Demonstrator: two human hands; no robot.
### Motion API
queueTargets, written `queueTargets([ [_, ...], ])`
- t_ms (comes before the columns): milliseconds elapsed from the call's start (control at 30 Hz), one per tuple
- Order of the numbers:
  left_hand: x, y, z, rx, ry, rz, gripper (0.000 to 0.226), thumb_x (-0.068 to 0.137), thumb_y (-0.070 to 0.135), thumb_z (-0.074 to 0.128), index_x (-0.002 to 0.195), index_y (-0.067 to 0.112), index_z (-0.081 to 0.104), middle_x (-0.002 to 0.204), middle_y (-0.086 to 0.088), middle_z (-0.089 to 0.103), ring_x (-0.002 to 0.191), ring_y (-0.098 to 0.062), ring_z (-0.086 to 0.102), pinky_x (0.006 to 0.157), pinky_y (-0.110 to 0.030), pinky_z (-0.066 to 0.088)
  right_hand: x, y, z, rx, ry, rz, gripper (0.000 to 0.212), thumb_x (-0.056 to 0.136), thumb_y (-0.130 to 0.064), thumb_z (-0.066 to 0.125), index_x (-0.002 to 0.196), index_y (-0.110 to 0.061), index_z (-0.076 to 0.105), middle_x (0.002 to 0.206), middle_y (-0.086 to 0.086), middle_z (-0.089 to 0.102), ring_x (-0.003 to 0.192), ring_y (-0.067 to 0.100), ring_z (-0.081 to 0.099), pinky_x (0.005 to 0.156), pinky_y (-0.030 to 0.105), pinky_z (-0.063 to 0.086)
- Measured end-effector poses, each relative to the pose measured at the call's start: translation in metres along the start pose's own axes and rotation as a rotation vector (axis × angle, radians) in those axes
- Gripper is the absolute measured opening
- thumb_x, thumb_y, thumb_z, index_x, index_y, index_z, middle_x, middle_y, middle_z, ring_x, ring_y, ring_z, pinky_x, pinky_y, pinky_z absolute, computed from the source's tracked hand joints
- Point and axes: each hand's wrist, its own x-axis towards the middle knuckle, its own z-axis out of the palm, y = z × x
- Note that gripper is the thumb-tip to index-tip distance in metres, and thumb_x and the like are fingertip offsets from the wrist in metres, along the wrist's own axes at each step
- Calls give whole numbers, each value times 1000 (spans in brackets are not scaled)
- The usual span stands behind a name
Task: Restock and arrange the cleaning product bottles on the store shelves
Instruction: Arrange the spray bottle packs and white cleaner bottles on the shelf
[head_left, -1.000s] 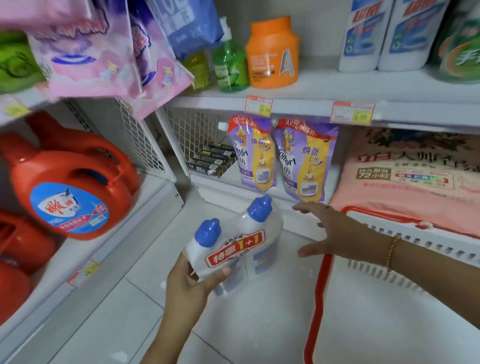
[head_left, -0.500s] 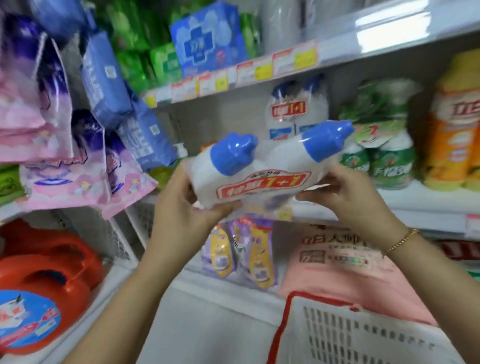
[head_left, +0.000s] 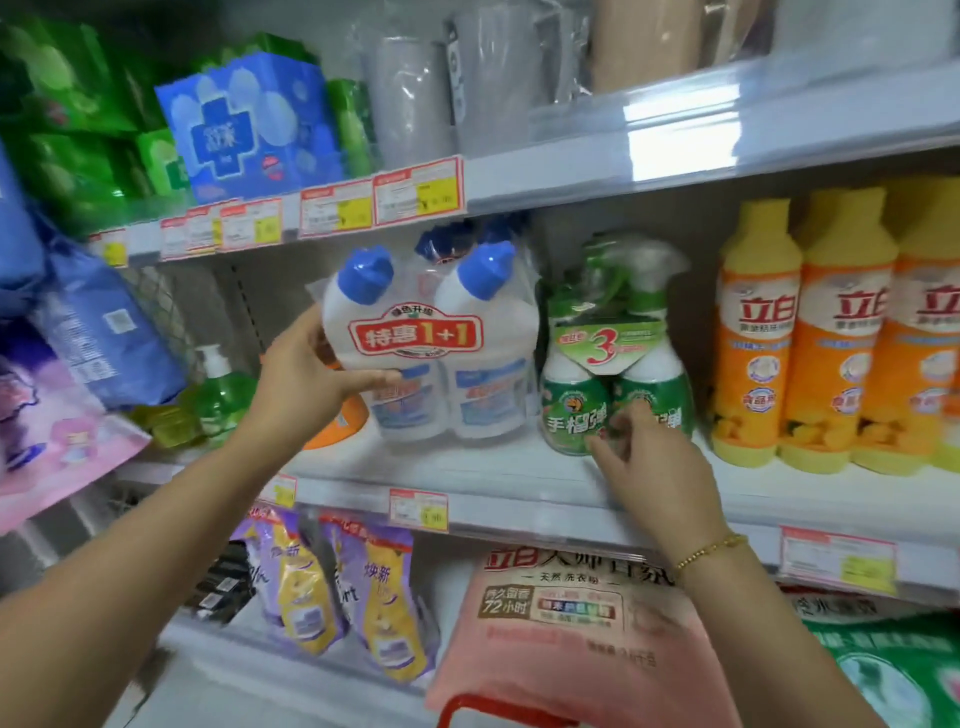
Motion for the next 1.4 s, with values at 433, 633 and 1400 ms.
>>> queueTargets([
  [433,76,-50,16,-206,-295,-288,59,68,15,84,121,14,57,112,-3,71,103,-22,68,77,-31,59,-10,3,28,-359,197,-163,44,90,-39,39,67,-8,60,60,9,54,50,29,52,44,24,22],
  [633,71,-54,40,-100,-247,-295,53,72,15,81,118,20,56,104,6,70,84,-4,70,67,-21,57,-10,3,26,-383,189,-158,40,89,-38,45,64,-10,58,60,7,52,48,28,51,44,21,18],
  [1400,53,-88,99,-87,-130,-441,51,74,19,81,119,16,56,113,1,64,97,-17,61,87,-35,48,-10,5,27,-382,176,-160,40,90,-38,46,66,-9,60,63,7,54,52,28,53,45,19,15],
])
